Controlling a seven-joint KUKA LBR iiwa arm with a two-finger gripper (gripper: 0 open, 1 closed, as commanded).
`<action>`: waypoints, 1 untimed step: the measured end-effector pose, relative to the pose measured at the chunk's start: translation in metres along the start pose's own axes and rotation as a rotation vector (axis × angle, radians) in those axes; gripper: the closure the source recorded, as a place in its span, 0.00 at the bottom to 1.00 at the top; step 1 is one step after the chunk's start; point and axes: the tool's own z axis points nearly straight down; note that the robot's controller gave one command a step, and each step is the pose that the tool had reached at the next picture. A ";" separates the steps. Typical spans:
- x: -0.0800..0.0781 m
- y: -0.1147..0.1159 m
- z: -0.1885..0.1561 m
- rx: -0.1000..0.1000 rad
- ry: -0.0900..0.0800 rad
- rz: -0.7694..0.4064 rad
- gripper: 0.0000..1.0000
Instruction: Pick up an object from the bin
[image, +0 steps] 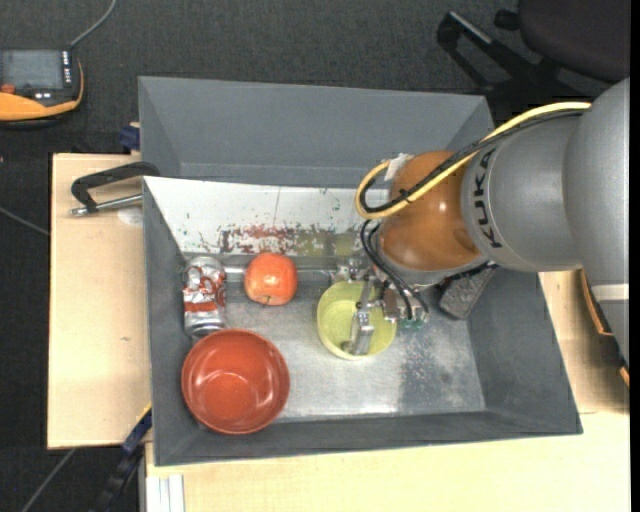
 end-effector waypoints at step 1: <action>-0.003 0.000 -0.005 -0.001 -0.009 0.001 1.00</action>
Offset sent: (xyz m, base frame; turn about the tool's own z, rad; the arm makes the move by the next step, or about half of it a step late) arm 0.0000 0.0000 0.0000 0.0000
